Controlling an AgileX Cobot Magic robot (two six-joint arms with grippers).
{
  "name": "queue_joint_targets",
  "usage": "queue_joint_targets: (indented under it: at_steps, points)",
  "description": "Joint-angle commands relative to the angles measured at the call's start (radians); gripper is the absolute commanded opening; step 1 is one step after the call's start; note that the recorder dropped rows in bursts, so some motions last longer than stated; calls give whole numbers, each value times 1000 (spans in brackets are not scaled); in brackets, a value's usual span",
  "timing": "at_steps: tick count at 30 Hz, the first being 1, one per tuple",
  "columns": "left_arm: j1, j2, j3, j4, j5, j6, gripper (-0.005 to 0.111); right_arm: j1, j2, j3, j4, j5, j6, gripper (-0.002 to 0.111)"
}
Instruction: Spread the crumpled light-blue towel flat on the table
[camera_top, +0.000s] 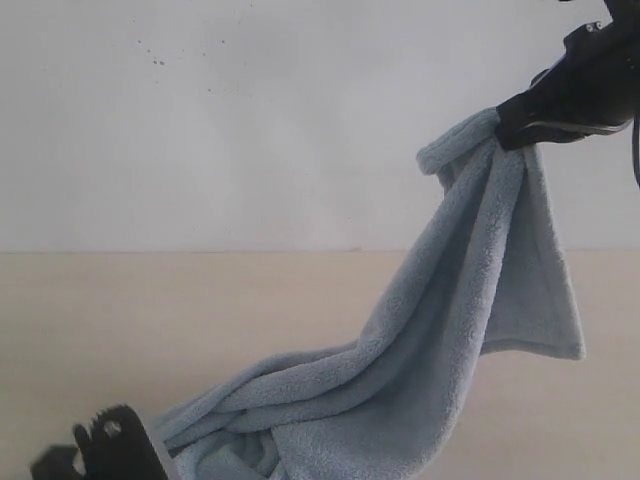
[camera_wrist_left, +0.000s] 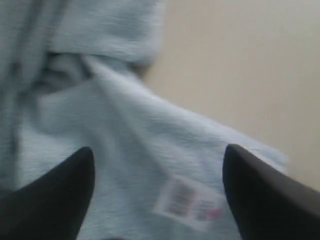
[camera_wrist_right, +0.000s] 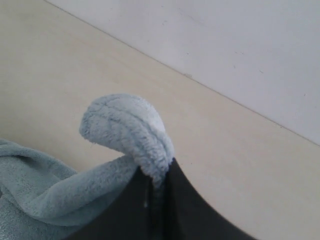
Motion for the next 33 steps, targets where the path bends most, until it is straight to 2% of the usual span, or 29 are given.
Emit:
queue_joint_targets:
  at_steps: [1, 4, 6, 9, 14, 18, 28, 30, 33]
  points:
    - [0, -43, -15, -3, -389, 123, 59, 0, -12, 1, 11, 1, -4, 0]
    - [48, -41, -17, -3, -604, 185, 48, 0, -12, 1, 11, 1, -4, 0]
    - [115, -39, -17, -3, -624, 201, 43, 0, -12, 1, 16, 1, -6, 0]
    - [223, -39, -17, -3, -497, 164, 39, 0, -12, 1, 35, 4, -18, 0]
    - [335, -38, -8, -3, -341, 47, 44, 0, -12, 1, 39, 13, -20, 0]
    - [388, -38, 28, -3, -225, -63, 53, 0, -12, 1, 48, 13, -25, 0]
    - [518, -38, 54, -3, -82, -153, 53, 0, -12, 1, 67, 7, -37, 0]
    - [539, -49, 52, -3, -69, -213, 53, 0, -12, 1, 82, 7, -49, 0]
    - [563, -90, 48, -3, 27, -373, 53, 0, -12, 1, 85, 2, -54, 0]
